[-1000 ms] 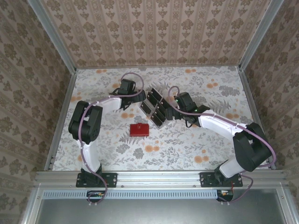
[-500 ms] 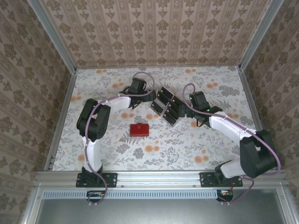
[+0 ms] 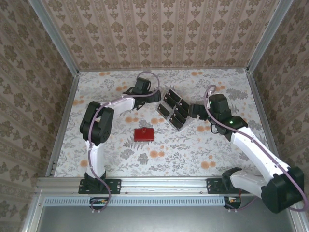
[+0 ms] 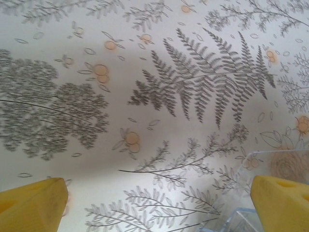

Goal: Put the credit cards into the card holder
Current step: Move the storage box to the center of the table.

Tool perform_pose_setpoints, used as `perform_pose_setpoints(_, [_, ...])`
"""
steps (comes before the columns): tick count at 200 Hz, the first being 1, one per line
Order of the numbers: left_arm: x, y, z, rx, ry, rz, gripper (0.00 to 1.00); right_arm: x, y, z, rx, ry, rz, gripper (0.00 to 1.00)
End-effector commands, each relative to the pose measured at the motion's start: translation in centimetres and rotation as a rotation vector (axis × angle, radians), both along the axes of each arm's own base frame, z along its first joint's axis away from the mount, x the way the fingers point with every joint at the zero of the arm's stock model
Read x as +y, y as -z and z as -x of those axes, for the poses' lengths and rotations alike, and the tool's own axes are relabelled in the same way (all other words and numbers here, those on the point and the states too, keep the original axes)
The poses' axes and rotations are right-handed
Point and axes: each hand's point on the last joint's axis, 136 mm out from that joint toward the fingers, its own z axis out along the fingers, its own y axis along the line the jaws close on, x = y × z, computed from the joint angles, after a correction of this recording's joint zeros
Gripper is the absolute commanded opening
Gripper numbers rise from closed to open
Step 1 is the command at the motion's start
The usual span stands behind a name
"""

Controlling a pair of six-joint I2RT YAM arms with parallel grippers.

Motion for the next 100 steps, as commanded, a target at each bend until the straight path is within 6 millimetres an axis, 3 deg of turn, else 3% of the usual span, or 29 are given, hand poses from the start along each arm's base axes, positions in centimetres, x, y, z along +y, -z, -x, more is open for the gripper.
perform_pose_setpoints(1, [2.5, -4.7, -0.1, -0.077, -0.022, 0.039, 1.00, 3.6, -2.7, 1.3, -0.024, -0.136, -0.051, 0.98])
perform_pose_setpoints(9, [3.0, -5.3, 0.4, -0.082, -0.031, 0.053, 1.00, 5.2, -3.2, 1.7, -0.023, -0.195, -0.038, 0.97])
perform_pose_setpoints(14, [4.8, -5.3, 0.1, -0.077, -0.066, 0.059, 1.00, 6.2, -3.4, 2.0, -0.021, -0.235, -0.031, 0.97])
perform_pose_setpoints(24, [6.2, -5.8, 0.8, -0.076, -0.089, 0.075, 1.00, 8.4, -3.6, 2.4, -0.011, -0.313, -0.016, 0.95])
perform_pose_setpoints(44, [9.6, -6.2, 2.9, -0.062, -0.150, 0.098, 1.00, 12.8, -2.9, 3.2, 0.020, -0.462, 0.047, 0.92])
perform_pose_setpoints(67, [13.6, -5.8, 6.1, -0.015, -0.239, 0.144, 1.00, 18.0, -1.0, 4.1, 0.054, -0.632, 0.150, 0.88])
perform_pose_setpoints(100, [17.6, -5.2, 11.0, 0.015, -0.335, 0.186, 1.00, 23.7, 4.5, 4.2, 0.133, -0.791, 0.315, 0.83])
